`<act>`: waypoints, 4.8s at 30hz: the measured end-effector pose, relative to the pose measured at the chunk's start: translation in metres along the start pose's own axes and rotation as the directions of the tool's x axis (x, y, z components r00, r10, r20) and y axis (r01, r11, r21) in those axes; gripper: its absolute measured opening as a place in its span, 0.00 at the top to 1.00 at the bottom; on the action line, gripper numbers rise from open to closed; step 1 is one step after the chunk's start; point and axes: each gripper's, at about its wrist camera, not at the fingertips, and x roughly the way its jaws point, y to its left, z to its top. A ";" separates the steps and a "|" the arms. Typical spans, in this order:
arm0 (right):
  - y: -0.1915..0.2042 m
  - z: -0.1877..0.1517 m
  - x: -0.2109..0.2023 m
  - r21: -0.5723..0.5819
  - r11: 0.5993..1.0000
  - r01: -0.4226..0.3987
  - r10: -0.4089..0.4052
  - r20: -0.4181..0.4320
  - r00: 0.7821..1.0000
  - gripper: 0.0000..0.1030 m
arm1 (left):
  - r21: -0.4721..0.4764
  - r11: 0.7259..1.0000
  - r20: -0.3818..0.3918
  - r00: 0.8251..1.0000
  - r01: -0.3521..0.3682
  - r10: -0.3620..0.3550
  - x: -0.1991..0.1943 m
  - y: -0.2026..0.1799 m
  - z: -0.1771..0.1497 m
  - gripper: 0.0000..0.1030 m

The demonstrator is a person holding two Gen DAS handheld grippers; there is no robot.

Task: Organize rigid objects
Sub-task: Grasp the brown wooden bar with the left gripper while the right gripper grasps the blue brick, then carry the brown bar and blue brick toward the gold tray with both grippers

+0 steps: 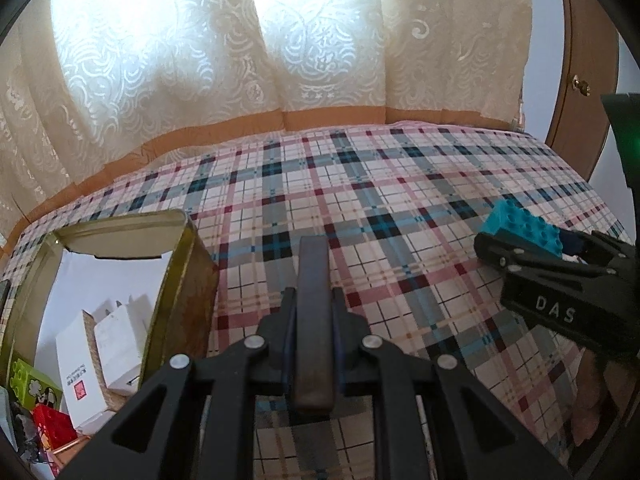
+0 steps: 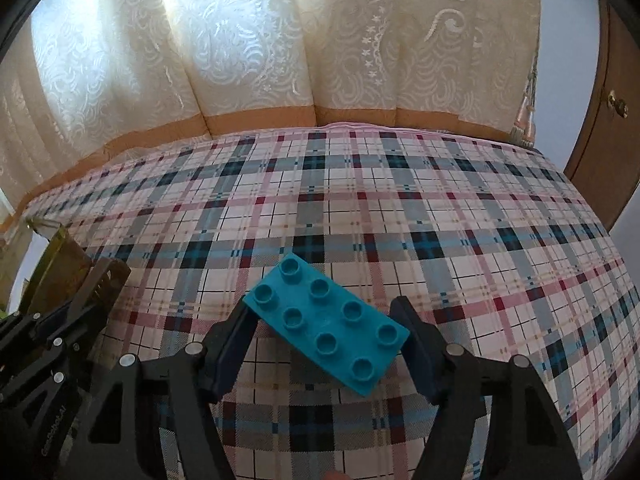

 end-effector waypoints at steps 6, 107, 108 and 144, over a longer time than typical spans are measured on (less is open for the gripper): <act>-0.004 -0.005 -0.014 0.016 1.000 -0.015 0.014 0.059 0.998 0.32 | 0.035 0.998 0.068 0.997 -0.045 0.042 -0.014 -0.008 -0.003 0.87; 0.063 -0.101 -0.152 -0.143 0.989 -0.024 0.094 0.506 0.857 0.31 | -0.085 0.991 0.362 0.924 -0.101 0.125 -0.131 0.018 -0.078 0.86; 0.064 -0.101 -0.151 -0.143 0.989 -0.025 0.095 0.505 0.858 0.31 | -0.086 0.991 0.363 0.924 -0.101 0.125 -0.132 0.018 -0.079 0.86; 0.095 -0.108 -0.155 -0.191 0.981 -0.032 0.127 0.510 0.851 0.31 | -0.153 0.981 0.389 0.906 -0.117 0.168 -0.153 0.054 -0.100 0.86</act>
